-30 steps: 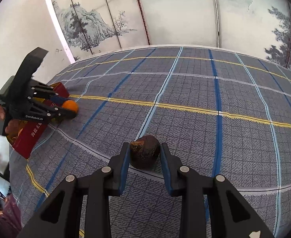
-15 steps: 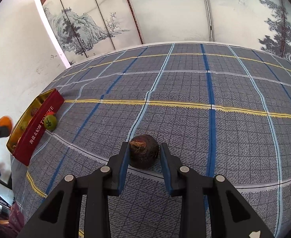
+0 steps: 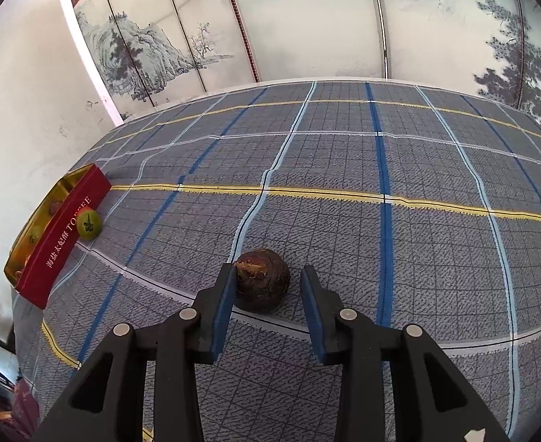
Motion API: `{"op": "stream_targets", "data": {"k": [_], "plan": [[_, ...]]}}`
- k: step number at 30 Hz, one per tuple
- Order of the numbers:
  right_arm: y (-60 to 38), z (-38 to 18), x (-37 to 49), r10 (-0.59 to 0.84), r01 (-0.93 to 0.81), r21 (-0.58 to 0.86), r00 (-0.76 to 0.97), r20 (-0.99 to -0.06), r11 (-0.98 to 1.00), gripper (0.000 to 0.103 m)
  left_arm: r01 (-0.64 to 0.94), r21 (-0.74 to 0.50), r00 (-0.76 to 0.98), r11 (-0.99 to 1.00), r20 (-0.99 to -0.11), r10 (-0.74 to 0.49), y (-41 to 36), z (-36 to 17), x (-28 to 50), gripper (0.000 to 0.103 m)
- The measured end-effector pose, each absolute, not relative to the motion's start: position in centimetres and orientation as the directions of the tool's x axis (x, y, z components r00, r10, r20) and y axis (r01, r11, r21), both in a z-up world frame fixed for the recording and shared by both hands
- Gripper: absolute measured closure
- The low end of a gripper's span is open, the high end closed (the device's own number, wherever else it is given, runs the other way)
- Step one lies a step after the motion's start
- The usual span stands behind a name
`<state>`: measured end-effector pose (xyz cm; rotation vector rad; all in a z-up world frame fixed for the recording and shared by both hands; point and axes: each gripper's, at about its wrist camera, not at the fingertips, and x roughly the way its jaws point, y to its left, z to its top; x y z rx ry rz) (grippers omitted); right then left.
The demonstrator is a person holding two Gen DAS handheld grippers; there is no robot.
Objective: Organize fruits
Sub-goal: 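Carry the orange into the tin tray and open the left gripper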
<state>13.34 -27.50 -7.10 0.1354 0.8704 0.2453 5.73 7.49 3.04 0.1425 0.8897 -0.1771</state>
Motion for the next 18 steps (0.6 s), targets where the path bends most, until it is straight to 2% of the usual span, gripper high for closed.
{"op": "stream_targets", "data": {"k": [18], "plan": [[-27.4,-7.1,13.3,0.256,-0.158,0.202,0.623,-0.739,0.967,0.071,0.155,0.078,0.618,0.985,-0.785,-0.035,9.3,1.9,6.5,0.07]]}}
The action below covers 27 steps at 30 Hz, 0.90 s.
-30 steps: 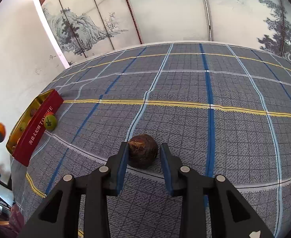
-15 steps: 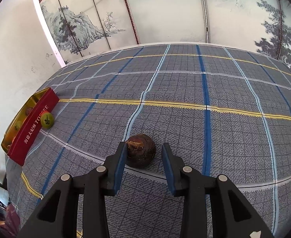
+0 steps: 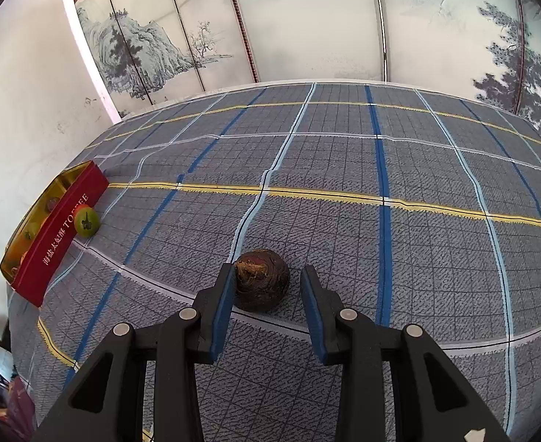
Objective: Organize fruits
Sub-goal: 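Carry the orange into the tin tray and open the left gripper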
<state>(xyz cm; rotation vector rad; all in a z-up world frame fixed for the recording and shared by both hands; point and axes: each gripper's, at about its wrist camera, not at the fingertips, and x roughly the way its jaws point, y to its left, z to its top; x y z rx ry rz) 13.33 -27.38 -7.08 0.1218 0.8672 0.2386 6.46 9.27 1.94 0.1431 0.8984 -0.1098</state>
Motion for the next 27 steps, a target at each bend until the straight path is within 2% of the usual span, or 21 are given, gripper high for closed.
{"op": "stream_targets", "data": {"k": [27], "plan": [[-27.3,-7.1,13.5,0.248,-0.172,0.18,0.62,-0.744,0.969,0.071,0.073,0.193,0.619,0.979,-0.778,0.107,11.1,-2.8,13.9,0.068]]}}
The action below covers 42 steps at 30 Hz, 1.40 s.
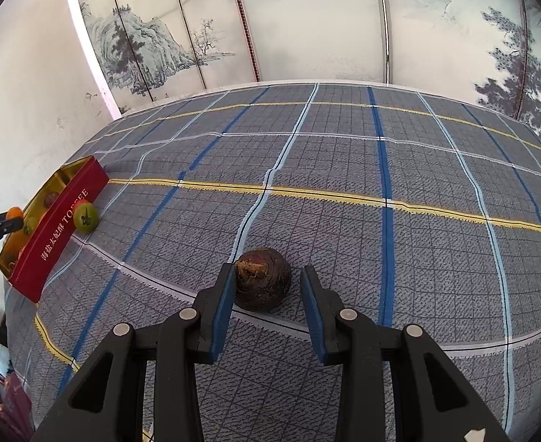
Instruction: Organize fruits
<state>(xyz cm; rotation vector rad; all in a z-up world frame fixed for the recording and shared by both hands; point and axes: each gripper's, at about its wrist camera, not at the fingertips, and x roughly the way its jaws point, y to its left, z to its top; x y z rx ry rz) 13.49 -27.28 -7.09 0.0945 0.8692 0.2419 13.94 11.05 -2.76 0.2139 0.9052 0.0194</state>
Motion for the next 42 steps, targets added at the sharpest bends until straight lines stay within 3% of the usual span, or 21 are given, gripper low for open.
{"op": "stream_targets", "data": {"k": [4,8,11,23,29,42], "plan": [[-27.0,-7.1,13.5,0.244,-0.181,0.167,0.619,-0.747,0.969,0.071,0.073,0.181,0.604,0.981,-0.79,0.101,11.2,-3.1,15.4,0.065],[-26.8,-7.1,13.4,0.24,-0.185,0.158,0.618,-0.749,0.97,0.071,0.063,0.224,0.637,0.973,-0.76,0.133,10.9,-2.9,15.8,0.036],[-26.7,-7.1,13.4,0.244,-0.187,0.163,0.616,-0.749,0.969,0.071,0.057,0.242,0.669,0.969,-0.73,0.142,10.7,-2.3,15.3,0.025],[-25.7,-6.2,13.2,0.254,-0.196,0.167,0.615,-0.747,0.966,0.074,-0.023,0.183,0.749,0.983,-0.648,0.138,15.1,0.7,6.8,0.024],[-24.4,-4.7,12.7,0.29,-0.215,0.197,0.632,-0.719,0.956,0.074,-0.031,0.164,0.737,0.986,-0.663,0.133,17.1,0.3,2.2,0.024],[-5.8,1.5,15.4,0.612,-0.553,0.314,0.514,-0.6,0.772,0.074,0.011,0.087,0.721,0.996,-0.691,0.053,16.7,0.0,-1.4,0.024]]}}
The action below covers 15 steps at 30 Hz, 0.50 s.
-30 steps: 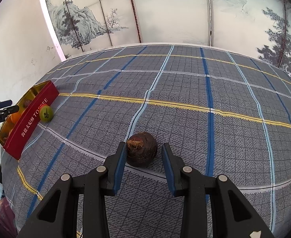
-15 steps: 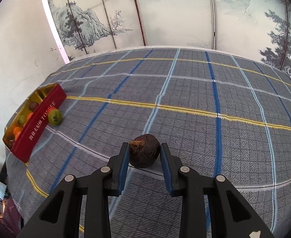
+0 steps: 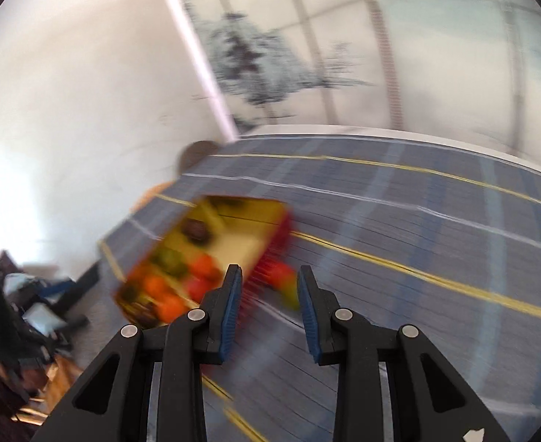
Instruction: Organize fruits
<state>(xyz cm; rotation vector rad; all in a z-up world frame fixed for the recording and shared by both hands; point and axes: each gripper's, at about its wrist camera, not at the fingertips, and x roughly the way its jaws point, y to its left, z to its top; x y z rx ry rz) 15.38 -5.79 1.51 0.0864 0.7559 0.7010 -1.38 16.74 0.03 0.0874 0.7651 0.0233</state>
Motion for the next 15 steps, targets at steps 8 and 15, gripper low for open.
{"op": "stream_targets", "data": {"k": [8,15], "plan": [[-6.6,0.2,15.9,0.474,-0.489,0.177,0.594,-0.65,0.854,0.067,-0.013,0.085,0.744,0.996,-0.665,0.067,18.7,0.6,-2.6,0.024],[-10.0,-4.1,15.8,0.391,-0.419,0.168,0.531,-0.752,0.892,0.066,0.018,0.064,0.72,0.998,-0.693,0.032,18.0,-0.7,-2.1,0.024]]}}
